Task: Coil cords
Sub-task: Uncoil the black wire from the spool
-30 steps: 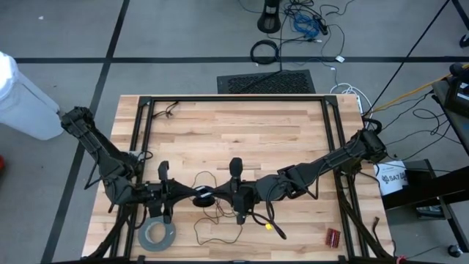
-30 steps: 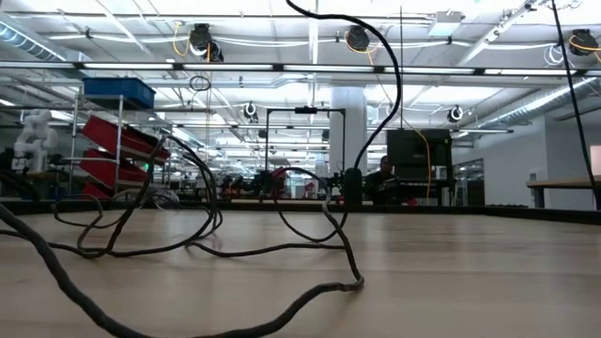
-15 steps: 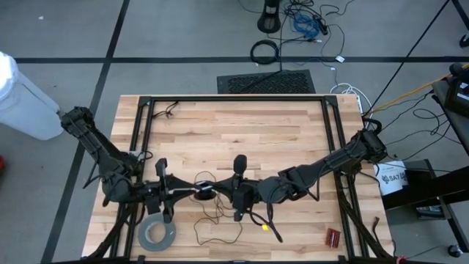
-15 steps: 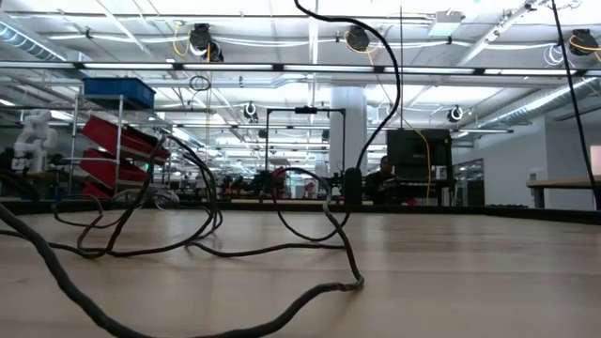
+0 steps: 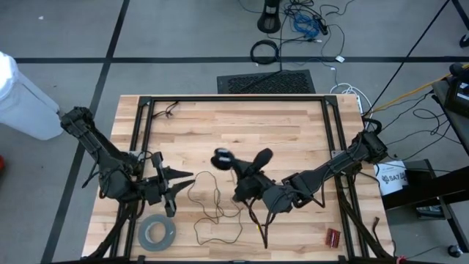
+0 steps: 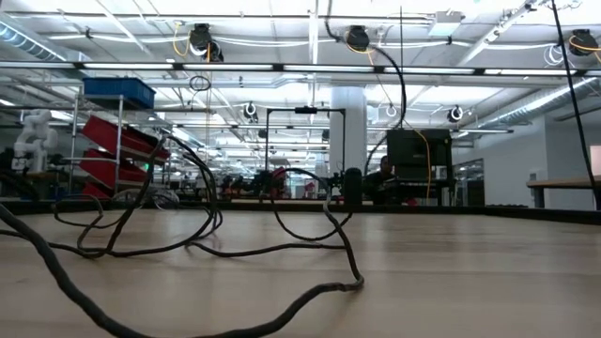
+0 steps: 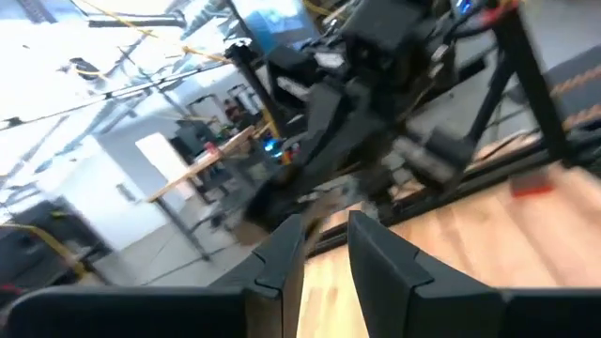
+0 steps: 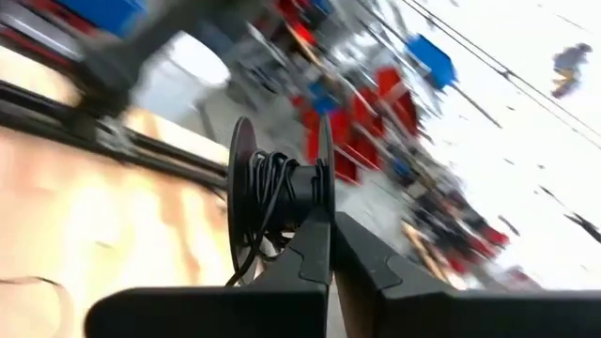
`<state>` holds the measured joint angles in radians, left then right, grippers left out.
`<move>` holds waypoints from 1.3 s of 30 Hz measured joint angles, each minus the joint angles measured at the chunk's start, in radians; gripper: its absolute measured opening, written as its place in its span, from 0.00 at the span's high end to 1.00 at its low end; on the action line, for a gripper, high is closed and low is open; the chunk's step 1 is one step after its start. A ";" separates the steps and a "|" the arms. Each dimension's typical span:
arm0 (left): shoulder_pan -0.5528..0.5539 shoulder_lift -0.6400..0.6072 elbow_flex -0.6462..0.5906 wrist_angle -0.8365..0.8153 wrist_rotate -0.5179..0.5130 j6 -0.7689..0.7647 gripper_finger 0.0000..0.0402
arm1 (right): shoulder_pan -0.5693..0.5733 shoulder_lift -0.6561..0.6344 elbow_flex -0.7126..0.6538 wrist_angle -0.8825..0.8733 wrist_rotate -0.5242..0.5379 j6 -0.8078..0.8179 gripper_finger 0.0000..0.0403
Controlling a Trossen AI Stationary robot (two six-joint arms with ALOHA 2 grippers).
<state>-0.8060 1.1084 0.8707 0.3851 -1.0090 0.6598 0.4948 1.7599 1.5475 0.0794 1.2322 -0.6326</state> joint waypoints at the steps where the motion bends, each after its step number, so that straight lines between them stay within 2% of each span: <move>1: 0.010 0.003 0.000 0.000 0.028 -0.042 0.77 | 0.002 0.000 0.000 0.000 0.037 -0.007 1.00; 4: 0.053 0.012 0.000 -0.005 0.132 -0.237 0.77 | 0.005 0.000 0.000 0.012 0.117 -0.030 1.00; 8: 0.117 0.043 0.000 -0.005 0.237 -0.402 0.77 | 0.005 0.000 0.000 0.023 0.132 -0.042 1.00; 14: 0.195 0.141 0.000 -0.009 0.262 -0.471 0.77 | 0.005 0.000 0.000 0.023 0.129 -0.042 1.00; 20: 0.248 0.244 0.000 0.001 0.276 -0.461 0.76 | 0.015 0.000 0.000 0.028 0.129 -0.042 1.00; 29: 0.280 0.329 0.000 0.114 0.275 -0.498 0.59 | 0.045 -0.017 0.000 0.079 0.123 -0.080 1.00; 33: 0.303 0.348 0.000 0.162 0.254 -0.552 0.57 | 0.057 -0.018 0.000 0.121 0.124 -0.109 1.00; 35: 0.318 0.357 0.000 0.177 0.293 -0.610 0.57 | 0.059 -0.019 0.000 0.153 0.123 -0.134 1.00; 39: 0.347 0.359 0.000 0.185 0.441 -0.722 0.57 | 0.064 -0.019 0.000 0.160 0.123 -0.142 1.00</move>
<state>-0.4592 1.4677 0.8707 0.5701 -0.5683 -0.0620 0.5583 1.7405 1.5471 0.2397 1.3556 -0.7745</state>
